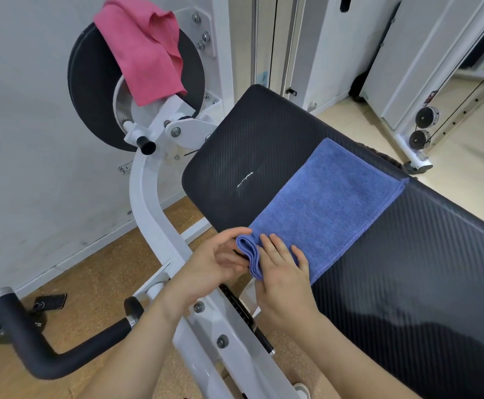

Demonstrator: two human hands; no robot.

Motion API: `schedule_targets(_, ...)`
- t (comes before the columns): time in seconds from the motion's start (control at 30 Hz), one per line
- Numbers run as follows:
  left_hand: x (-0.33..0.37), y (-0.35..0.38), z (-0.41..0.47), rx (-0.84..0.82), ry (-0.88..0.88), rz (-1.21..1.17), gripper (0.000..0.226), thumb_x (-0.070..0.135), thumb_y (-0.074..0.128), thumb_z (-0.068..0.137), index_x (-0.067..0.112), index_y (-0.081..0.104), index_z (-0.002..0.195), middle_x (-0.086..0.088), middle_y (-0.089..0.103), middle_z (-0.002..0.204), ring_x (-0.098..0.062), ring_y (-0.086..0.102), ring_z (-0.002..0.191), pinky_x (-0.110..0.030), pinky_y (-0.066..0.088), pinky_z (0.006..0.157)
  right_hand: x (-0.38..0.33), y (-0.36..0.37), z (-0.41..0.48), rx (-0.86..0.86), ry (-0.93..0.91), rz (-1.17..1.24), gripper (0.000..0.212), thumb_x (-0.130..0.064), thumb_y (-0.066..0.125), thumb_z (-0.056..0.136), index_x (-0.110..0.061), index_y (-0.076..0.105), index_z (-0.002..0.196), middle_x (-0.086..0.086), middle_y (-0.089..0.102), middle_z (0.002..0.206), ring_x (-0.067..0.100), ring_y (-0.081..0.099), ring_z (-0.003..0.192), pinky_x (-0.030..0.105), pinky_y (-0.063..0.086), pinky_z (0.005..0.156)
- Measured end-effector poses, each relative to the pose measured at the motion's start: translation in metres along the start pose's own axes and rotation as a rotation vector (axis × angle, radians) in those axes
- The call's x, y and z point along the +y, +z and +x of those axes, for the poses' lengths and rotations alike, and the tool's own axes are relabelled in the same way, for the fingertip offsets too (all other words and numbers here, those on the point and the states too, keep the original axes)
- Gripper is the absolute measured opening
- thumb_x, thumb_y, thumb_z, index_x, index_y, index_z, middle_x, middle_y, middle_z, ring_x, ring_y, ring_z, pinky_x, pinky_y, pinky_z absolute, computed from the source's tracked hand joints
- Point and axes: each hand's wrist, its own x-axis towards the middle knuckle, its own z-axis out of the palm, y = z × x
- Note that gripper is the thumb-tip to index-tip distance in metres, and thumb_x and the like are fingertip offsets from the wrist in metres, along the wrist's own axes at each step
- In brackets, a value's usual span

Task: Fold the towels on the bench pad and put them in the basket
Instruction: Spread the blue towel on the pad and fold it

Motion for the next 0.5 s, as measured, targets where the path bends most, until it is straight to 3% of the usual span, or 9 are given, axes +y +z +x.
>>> schedule_targets(0.07,-0.006,-0.001,0.006,0.117,0.139,0.389,0.054,-0.014,0.060,0.077,0.030,0.065,0.109,0.002,0.065,0.103,-0.012,0.066,0.088,-0.021,0.051,0.076,0.003,-0.007,0.002,-0.044,-0.026,0.104,0.079,-0.036,0.007,0.074,-0.024,0.039,0.145,-0.009,0.026,0.157,0.009,0.011,0.147,0.034,-0.002,0.117)
schedule_targets(0.1,-0.008,0.000,0.009,0.150,0.215,0.554,0.045,-0.007,0.064,0.076,0.031,0.065,0.101,0.006,0.062,0.098,-0.010,0.062,0.086,-0.022,0.050,0.074,0.004,-0.012,0.001,-0.058,-0.030,0.163,0.076,-0.033,0.009,0.075,-0.025,0.039,0.145,-0.009,0.026,0.157,0.009,0.011,0.147,0.034,-0.001,0.117)
schedule_targets(0.17,-0.009,0.000,0.012,0.195,0.313,0.747,0.026,0.006,0.070,0.078,0.028,0.065,0.091,0.009,0.054,0.091,-0.008,0.055,0.082,-0.022,0.046,0.068,0.005,-0.023,-0.003,-0.022,-0.037,0.272,0.059,-0.022,0.029,0.079,-0.018,0.053,0.133,-0.002,0.044,0.146,0.018,0.032,0.140,0.035,0.020,0.115)
schedule_targets(0.23,-0.009,-0.007,0.012,0.223,0.319,0.816,0.015,0.015,0.074,0.079,0.025,0.065,0.086,0.011,0.049,0.093,-0.006,0.051,0.083,-0.019,0.043,0.068,0.008,-0.031,-0.013,0.105,-0.082,0.273,0.036,-0.013,0.048,0.078,-0.014,0.064,0.110,0.000,0.061,0.115,0.023,0.058,0.106,0.034,0.050,0.086)
schedule_targets(0.3,-0.009,-0.015,0.013,0.211,0.331,0.849,0.019,0.016,0.078,0.077,0.026,0.063,0.083,0.013,0.049,0.095,-0.003,0.049,0.088,-0.016,0.040,0.071,0.015,-0.039,-0.021,0.129,-0.078,0.206,0.023,-0.014,0.054,0.081,-0.018,0.064,0.101,-0.004,0.062,0.093,0.021,0.059,0.082,0.034,0.051,0.065)
schedule_targets(0.4,0.002,-0.020,0.017,0.137,0.369,0.839,0.022,0.020,0.082,0.073,0.030,0.065,0.083,0.023,0.057,0.095,0.002,0.050,0.097,-0.010,0.039,0.080,0.026,-0.056,-0.019,0.070,-0.053,0.208,0.018,-0.021,0.048,0.092,-0.022,0.060,0.105,-0.007,0.062,0.091,0.018,0.059,0.080,0.036,0.049,0.066)
schedule_targets(0.5,0.021,-0.022,0.028,0.097,0.338,0.677,0.025,0.020,0.083,0.072,0.036,0.074,0.089,0.032,0.065,0.101,0.007,0.053,0.109,-0.006,0.039,0.090,0.037,-0.071,-0.011,0.065,-0.111,0.233,0.017,-0.023,0.044,0.096,-0.025,0.060,0.099,-0.014,0.056,0.083,0.008,0.052,0.074,0.025,0.041,0.064)
